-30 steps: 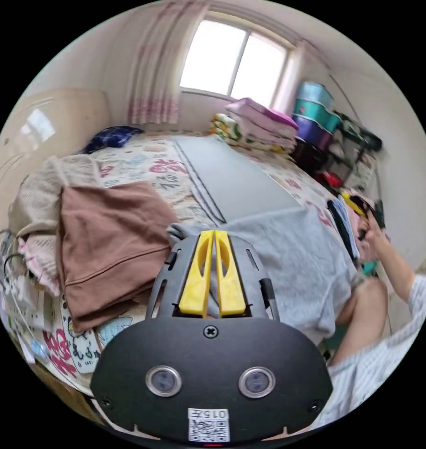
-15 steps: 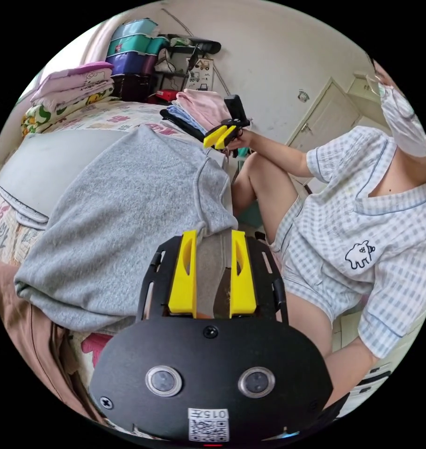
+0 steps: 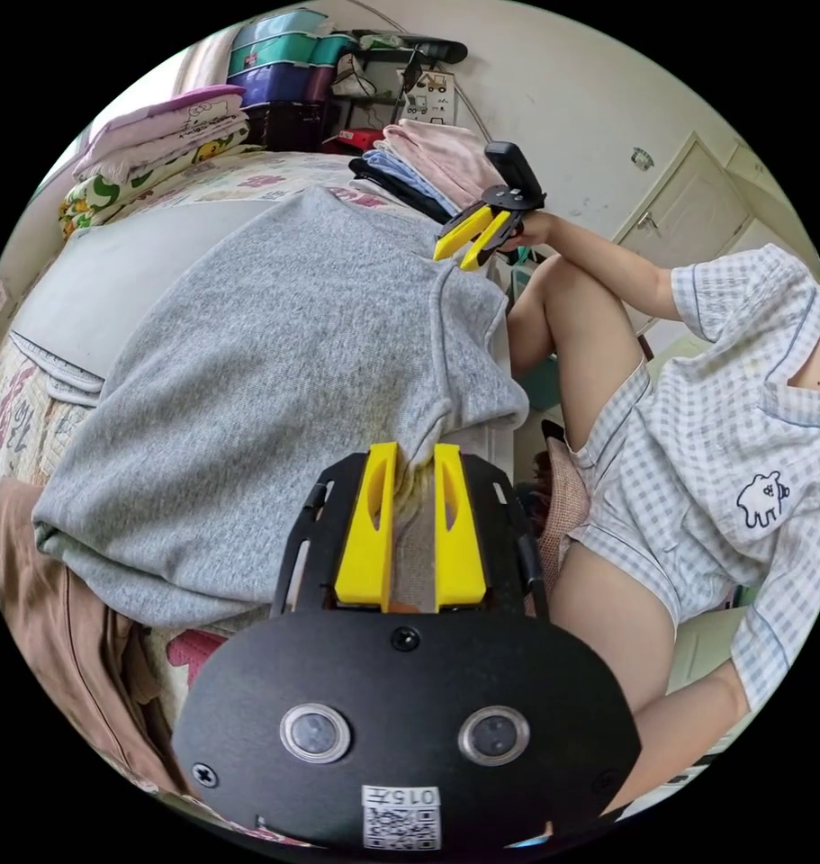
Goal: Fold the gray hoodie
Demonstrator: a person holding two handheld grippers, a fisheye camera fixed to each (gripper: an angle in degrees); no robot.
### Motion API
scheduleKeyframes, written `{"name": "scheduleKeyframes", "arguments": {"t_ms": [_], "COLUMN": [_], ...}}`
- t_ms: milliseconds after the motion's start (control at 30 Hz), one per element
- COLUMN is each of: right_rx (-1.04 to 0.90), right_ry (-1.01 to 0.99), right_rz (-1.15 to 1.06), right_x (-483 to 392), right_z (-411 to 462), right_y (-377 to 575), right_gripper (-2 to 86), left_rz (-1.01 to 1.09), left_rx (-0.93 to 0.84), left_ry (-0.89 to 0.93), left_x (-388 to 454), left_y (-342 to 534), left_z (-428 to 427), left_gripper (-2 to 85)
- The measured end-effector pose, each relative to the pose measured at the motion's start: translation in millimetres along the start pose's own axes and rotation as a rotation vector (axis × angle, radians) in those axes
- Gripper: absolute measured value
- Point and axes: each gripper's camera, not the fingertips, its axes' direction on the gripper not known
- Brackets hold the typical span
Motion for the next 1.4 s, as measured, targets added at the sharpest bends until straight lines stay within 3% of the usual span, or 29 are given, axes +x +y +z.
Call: {"name": "scheduleKeyframes", "arguments": {"t_ms": [200,400,500,600,767,900,1033,1133,1200,1267,1333,1400], "right_rx": [-0.026,0.115,0.040,0.045,0.060,0.078,-0.011,0.031,0.067,0.153,0.331,0.380], "right_ry": [0.017,-0.036,0.039,0.086,0.002,0.083,0.144,0.131,0.138,0.269,0.492,0.495], "right_rz": [-0.020,-0.045,-0.130,-0.135,-0.109,-0.092,-0.137,-0.115,-0.132,-0.093,0.144,0.226], "right_x": [21,63,59,59,77,73,60,63,71,85,118,123], "right_z": [8,-34,-33,-24,2,36,71,62,28,-17,-75,-105], "right_y": [7,-6,-31,-36,-21,-14,-43,-87,-146,-229,-342,-400], "right_gripper": [1.9,-0.8,-0.9,-0.8,0.6,8.7,4.0,1.0,0.5,0.5,1.3,2.1], "left_rz": [-0.030,-0.145,-0.132,-0.109,-0.065,-0.071,-0.074,-0.007,-0.014,-0.154,-0.443,-0.606], "left_rx": [-0.008,0.293,0.332,0.287,0.216,0.107,0.034,0.018,0.134,0.286,0.556,0.726], "left_ry": [-0.019,0.035,0.049,0.034,0.078,0.069,0.089,0.044,-0.098,-0.231,-0.420,-0.446], "left_x": [11,-27,-38,-29,-13,-8,-11,-12,-33,-82,-142,-163], "left_y": [-18,-14,-25,-33,-17,-11,-5,-10,-25,-52,-76,-74], "left_z": [-14,-103,-130,-120,-91,-68,-57,-74,-130,-212,-317,-371], "left_gripper": [2.2,0.7,0.5,0.6,1.4,3.6,4.5,2.4,2.0,2.0,2.4,3.4]}}
